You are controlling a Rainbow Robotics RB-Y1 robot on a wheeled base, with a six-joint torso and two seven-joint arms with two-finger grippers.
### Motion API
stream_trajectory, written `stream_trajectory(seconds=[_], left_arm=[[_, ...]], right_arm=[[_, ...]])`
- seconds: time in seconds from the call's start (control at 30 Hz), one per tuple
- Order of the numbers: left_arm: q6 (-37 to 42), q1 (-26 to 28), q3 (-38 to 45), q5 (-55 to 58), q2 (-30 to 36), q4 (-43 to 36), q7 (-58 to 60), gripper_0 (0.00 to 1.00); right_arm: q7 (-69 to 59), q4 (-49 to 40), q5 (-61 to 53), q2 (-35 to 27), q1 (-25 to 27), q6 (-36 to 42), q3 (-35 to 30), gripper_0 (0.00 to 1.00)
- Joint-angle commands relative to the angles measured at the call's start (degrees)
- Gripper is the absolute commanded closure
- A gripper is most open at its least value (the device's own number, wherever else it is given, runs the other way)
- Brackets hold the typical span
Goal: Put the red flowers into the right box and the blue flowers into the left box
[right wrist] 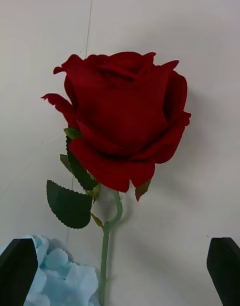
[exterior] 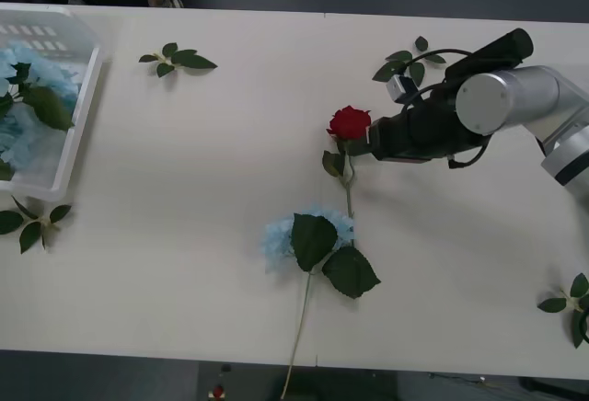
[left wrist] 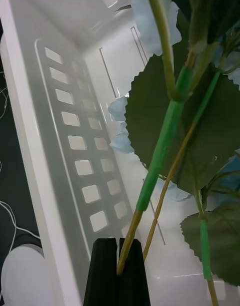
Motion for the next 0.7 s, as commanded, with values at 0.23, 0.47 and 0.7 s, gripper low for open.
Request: stream_trajectory(seconds=[0.23, 0.47, 0.7], left_arm=[[-0.70, -1.59, 1.48, -0.37, 2.33, -1.04, 0.91, 0.37], [-0.70, -1.59, 1.48, -0.46, 2.33, -2.00, 0.82, 0.12], [-0.08, -1.59, 1.48, 4.03, 2.33, -3.94, -0.23, 0.08]], right_arm=[[-2.18, 6.84, 3.43, 5.56, -5.86, -2.14, 3.86, 0.00], [-2.09, 10.09, 5.19, 8.55, -6.48, -4.69, 6.32, 0.00], [-1.91, 10.97, 7.83, 9.87, -6.48, -5.31, 7.46, 0.00]])
